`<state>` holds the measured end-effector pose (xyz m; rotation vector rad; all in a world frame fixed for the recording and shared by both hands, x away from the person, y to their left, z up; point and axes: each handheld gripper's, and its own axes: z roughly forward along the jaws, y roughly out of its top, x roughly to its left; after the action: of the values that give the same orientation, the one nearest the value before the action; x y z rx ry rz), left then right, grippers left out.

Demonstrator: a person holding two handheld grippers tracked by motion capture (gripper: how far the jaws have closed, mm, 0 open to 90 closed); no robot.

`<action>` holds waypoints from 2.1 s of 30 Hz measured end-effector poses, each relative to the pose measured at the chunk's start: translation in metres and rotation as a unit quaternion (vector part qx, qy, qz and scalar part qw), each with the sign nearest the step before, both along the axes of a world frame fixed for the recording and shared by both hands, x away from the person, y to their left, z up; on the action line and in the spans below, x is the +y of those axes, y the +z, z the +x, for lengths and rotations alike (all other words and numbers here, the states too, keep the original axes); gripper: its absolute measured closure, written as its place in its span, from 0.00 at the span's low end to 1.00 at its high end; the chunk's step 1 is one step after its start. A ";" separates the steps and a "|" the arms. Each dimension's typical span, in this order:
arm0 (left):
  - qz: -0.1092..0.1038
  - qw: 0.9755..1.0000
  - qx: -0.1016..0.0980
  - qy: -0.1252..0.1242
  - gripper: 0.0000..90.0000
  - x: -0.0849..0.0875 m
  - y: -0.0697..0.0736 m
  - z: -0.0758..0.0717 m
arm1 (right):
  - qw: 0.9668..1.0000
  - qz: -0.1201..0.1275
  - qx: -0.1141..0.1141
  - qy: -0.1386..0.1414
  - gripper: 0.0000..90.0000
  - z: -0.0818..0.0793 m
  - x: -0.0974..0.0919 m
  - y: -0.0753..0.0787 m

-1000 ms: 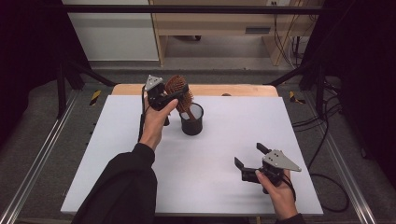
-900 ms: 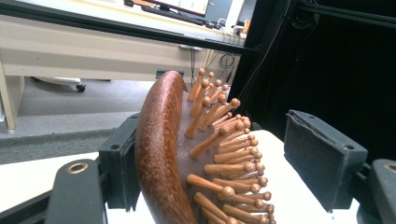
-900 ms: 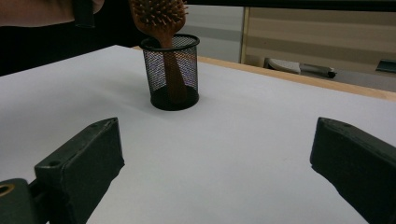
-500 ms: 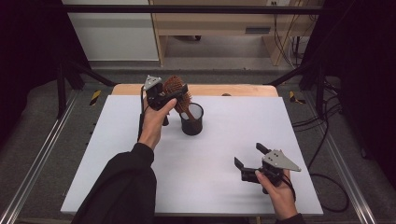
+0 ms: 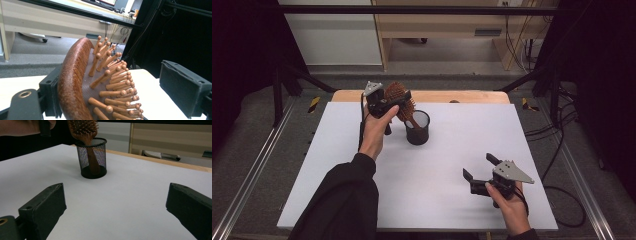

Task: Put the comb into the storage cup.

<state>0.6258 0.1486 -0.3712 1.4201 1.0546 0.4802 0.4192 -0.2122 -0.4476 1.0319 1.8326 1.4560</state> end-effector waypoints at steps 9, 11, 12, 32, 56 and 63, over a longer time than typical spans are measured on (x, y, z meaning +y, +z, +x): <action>-0.009 1.000 -0.001 -0.003 0.15 0.000 -0.003 0.002 | 1.000 0.001 0.001 0.000 0.03 0.000 0.000 0.000; -0.009 1.000 0.000 -0.003 0.15 0.000 -0.003 0.002 | 1.000 0.000 0.000 0.000 0.03 0.000 -0.001 0.000; -0.008 1.000 0.002 -0.004 0.15 0.000 -0.003 0.002 | 1.000 0.001 0.001 0.000 0.03 0.000 0.000 0.000; -0.009 1.000 0.001 -0.003 0.13 0.000 -0.004 0.002 | 1.000 0.000 0.002 0.000 0.03 0.000 0.000 0.000; -0.019 1.000 0.011 0.000 0.03 0.001 -0.005 0.003 | 1.000 -0.001 0.004 0.002 0.03 0.000 0.001 -0.001; -0.018 1.000 0.010 0.000 0.03 0.001 -0.005 0.002 | 1.000 -0.001 0.003 0.002 0.03 0.000 0.001 -0.001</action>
<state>0.6276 0.1499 -0.3767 1.3953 1.0738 0.4468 0.4194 -0.2113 -0.4485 1.0334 1.8422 1.4548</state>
